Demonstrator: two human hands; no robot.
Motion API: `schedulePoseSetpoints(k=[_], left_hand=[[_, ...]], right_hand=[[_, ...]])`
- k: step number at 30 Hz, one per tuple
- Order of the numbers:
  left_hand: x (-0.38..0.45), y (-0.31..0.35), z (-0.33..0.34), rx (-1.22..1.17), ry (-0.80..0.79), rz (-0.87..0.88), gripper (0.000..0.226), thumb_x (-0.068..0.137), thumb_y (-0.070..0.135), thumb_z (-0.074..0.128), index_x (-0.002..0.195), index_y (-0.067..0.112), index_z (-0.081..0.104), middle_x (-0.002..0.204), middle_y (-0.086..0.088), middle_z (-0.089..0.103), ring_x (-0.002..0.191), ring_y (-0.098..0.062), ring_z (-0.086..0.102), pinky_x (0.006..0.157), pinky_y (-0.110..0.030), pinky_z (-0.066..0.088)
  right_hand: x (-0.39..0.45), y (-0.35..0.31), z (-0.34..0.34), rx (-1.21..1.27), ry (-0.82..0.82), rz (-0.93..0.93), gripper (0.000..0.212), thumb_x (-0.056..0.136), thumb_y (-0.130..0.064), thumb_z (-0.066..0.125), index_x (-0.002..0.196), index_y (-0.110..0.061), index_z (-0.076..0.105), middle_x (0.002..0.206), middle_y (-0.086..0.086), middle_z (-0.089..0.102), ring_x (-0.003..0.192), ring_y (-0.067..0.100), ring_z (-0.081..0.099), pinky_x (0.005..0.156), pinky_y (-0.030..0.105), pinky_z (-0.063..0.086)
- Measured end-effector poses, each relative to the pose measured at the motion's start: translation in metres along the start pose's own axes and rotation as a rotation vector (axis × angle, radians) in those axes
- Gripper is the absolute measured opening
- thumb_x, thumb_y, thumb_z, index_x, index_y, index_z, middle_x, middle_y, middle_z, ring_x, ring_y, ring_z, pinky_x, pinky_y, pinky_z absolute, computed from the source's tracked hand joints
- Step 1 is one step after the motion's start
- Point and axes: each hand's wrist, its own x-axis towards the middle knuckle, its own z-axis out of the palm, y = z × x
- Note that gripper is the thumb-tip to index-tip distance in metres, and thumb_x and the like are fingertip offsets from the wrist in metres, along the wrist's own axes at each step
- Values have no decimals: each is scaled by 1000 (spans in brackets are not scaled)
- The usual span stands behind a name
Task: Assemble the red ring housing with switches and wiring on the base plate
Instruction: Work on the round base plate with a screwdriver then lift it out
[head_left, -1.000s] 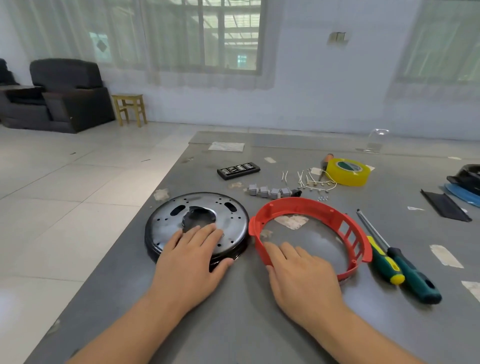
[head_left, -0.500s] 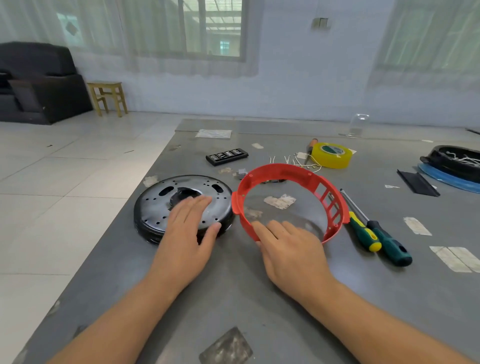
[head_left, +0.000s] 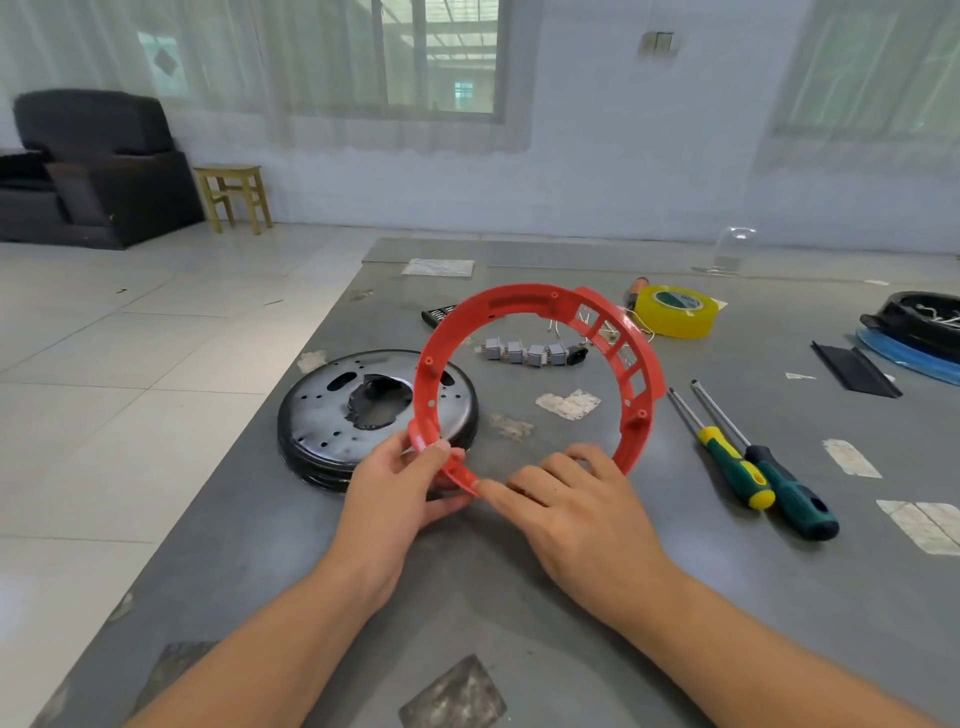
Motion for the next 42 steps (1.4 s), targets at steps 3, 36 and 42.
schedulePoseSetpoints(k=[3,36,42], left_hand=[[-1,-1,-1,-25,7,-6,14,101,11,66,112,2,68,109,-22,76,90,-34,75,74,-34,65],[38,10,-69,1256,250,631,90,76,78,45,147,24,56,142,-1,55,146,-23,35,121,-47,16],[34,12,-61,1144,218,707,87,79,73,49,150,22,54,144,-2,54,144,-17,32,118,-35,12]], right_hand=[[0,0,0,20,26,69,31,94,-8,52,113,-27,67,95,-4,65,81,24,60,98,41,42],[-2,-9,-4,-72,-209,338,51,75,-20,75,125,-23,71,79,-3,67,67,26,61,57,37,45],[20,-40,3,-35,-179,246,58,76,-24,82,131,-15,69,81,-3,69,68,23,66,58,33,49]])
